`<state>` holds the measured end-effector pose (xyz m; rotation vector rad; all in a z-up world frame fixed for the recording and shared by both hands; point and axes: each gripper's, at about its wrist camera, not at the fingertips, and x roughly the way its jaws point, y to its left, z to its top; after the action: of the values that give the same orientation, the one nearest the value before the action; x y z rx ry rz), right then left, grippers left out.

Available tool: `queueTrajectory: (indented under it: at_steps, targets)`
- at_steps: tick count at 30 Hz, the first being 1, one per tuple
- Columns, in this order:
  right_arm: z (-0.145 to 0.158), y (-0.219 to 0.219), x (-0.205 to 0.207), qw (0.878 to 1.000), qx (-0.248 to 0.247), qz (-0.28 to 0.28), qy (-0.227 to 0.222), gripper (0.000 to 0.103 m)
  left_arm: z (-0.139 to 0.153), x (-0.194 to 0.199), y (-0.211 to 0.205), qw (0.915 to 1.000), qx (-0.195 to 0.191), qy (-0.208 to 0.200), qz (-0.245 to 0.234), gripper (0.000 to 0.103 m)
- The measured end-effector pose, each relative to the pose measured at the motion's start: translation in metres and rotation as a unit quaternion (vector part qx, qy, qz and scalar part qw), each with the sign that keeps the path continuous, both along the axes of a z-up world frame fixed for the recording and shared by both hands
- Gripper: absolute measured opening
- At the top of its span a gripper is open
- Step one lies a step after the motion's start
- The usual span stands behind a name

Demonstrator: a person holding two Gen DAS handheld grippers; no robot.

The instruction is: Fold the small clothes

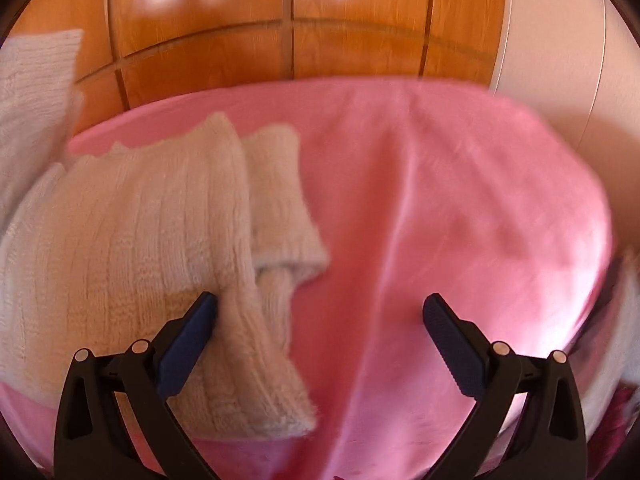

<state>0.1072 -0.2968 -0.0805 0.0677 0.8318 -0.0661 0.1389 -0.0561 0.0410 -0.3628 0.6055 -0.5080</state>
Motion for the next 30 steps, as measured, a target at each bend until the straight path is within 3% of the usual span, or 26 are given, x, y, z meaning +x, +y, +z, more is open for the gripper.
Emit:
queueTrajectory:
  at_steps: [2,6,17,18,20,22,24,26,30]
  targets:
    - [-0.003,-0.002,-0.006,1.000,0.014,-0.013,-0.018,0.101,-0.006,0.006,-0.016,0.9999,0.003,0.009,-0.014,0.029]
    - [-0.004,0.005,-0.016,0.999,-0.011,-0.021,-0.042,0.101,-0.016,0.015,-0.048,0.9987,0.017,0.019,-0.043,0.029]
    - [-0.006,0.001,-0.010,0.998,0.017,-0.024,-0.049,0.101,-0.065,0.037,-0.131,0.9900,0.089,0.047,-0.098,0.029]
    - [-0.006,0.001,-0.011,0.998,0.019,-0.023,-0.051,0.101,-0.067,0.036,-0.136,0.9889,0.097,0.051,-0.100,0.036]
    - [-0.008,-0.001,-0.011,0.998,0.021,-0.020,-0.056,0.101,-0.066,0.030,-0.136,0.9896,0.078,0.053,-0.109,0.050]
    - [-0.008,-0.001,-0.012,0.998,0.020,-0.019,-0.059,0.101,-0.058,0.022,-0.128,0.9906,0.018,0.052,-0.125,0.081]
    - [-0.009,0.000,-0.014,0.998,0.020,-0.019,-0.063,0.101,-0.049,0.014,-0.120,0.9917,-0.013,0.037,-0.122,0.083]
    - [-0.009,0.001,-0.014,0.997,0.019,-0.018,-0.066,0.101,-0.039,0.005,-0.110,0.9940,-0.007,0.010,-0.109,0.083]
    - [-0.009,0.002,-0.016,0.997,0.019,-0.014,-0.072,0.101,-0.033,-0.006,-0.066,0.9989,0.031,-0.035,0.007,0.086]
